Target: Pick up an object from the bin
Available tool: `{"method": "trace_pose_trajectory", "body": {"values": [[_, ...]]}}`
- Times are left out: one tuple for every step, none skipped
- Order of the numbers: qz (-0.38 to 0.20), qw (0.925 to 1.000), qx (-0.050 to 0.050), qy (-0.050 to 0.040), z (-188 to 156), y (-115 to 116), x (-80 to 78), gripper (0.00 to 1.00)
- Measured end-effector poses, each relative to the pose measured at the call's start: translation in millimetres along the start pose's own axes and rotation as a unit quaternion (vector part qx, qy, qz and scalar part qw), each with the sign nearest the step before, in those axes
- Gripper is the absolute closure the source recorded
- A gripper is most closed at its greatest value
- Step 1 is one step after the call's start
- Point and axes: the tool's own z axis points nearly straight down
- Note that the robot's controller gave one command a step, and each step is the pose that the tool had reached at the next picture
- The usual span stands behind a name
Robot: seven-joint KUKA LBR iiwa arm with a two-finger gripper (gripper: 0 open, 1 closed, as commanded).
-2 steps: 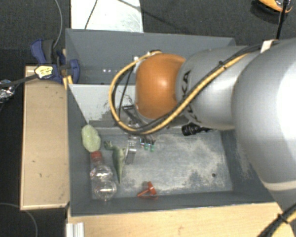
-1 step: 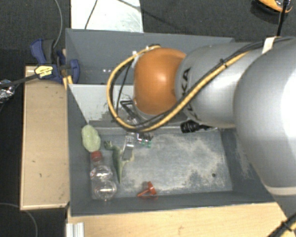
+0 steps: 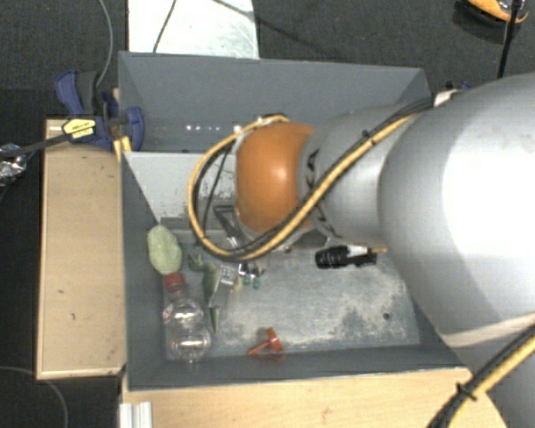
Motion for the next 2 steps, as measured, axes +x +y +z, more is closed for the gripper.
{"method": "trace_pose_trajectory", "body": {"values": [[0.308,0.9514,0.001,0.0050,21.4,13.3,-16.0,1.00],[0.308,0.9514,0.001,0.0049,21.5,12.7,-16.2,1.00]]}}
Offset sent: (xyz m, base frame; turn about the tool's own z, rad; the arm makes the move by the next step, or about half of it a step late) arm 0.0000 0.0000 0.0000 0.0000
